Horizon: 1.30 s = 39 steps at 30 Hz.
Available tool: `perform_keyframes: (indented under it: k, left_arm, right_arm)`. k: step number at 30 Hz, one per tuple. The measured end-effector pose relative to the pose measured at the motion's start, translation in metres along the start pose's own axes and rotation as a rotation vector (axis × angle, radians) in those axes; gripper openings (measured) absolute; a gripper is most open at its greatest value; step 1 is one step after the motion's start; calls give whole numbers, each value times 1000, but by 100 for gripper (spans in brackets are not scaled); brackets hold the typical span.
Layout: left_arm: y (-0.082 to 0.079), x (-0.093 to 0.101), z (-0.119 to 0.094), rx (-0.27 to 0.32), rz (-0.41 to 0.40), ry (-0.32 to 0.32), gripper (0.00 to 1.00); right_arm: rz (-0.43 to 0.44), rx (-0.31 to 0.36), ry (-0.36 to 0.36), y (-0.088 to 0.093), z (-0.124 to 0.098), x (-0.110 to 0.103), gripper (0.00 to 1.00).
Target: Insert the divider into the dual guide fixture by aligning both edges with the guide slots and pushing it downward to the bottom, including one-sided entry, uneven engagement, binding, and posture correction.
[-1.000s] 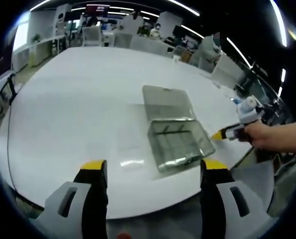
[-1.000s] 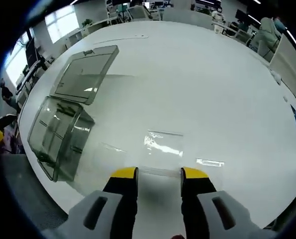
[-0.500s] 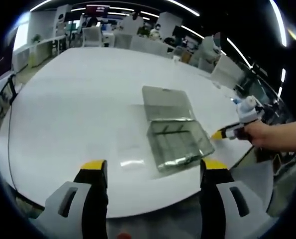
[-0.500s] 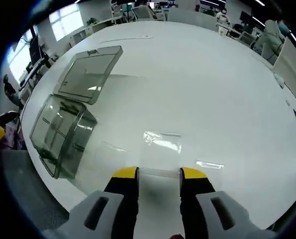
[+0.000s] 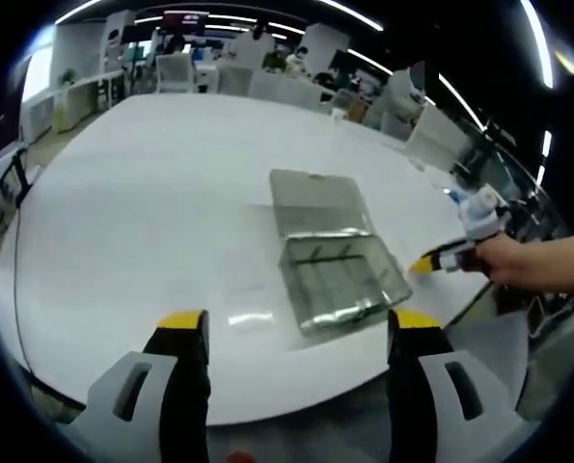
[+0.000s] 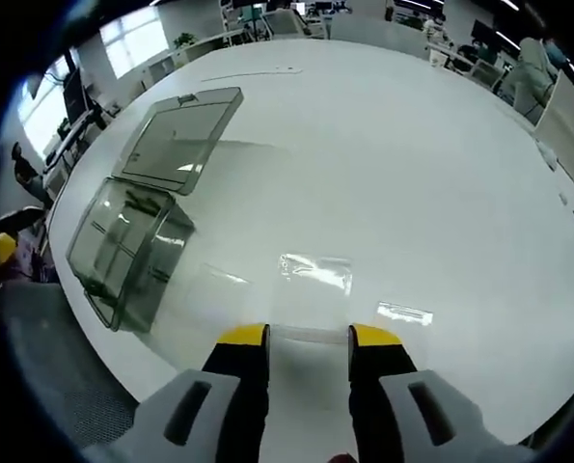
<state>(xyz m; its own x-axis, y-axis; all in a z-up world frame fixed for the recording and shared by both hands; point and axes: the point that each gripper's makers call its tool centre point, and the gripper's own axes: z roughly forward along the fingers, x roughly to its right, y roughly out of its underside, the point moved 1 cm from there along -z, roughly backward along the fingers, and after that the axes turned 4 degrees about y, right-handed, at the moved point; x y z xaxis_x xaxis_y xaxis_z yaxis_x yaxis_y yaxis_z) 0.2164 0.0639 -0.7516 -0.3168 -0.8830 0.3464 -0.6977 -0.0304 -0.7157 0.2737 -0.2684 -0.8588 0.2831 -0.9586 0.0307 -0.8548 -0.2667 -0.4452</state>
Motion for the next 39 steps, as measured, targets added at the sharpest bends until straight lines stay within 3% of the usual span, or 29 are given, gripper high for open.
perform_keyframes:
  k: [7, 14, 19, 21, 39]
  left_arm:
    - [-3, 4, 3, 5, -1, 12, 72]
    - [-5, 16, 11, 9, -16, 51, 71]
    - [-10, 33, 22, 16, -20, 111, 69]
    - [-9, 45, 27, 1, -40, 174, 66]
    - [-31, 106, 65, 43, -82, 394, 54]
  right_arm:
    - [-26, 10, -20, -1, -3, 5, 27]
    - [-66, 36, -35, -3, -24, -5, 27]
    - [-73, 72, -63, -10, -42, -15, 27]
    - [-75, 81, -71, -13, -47, -18, 27]
    - [-146, 167, -164, -32, -90, -66, 27]
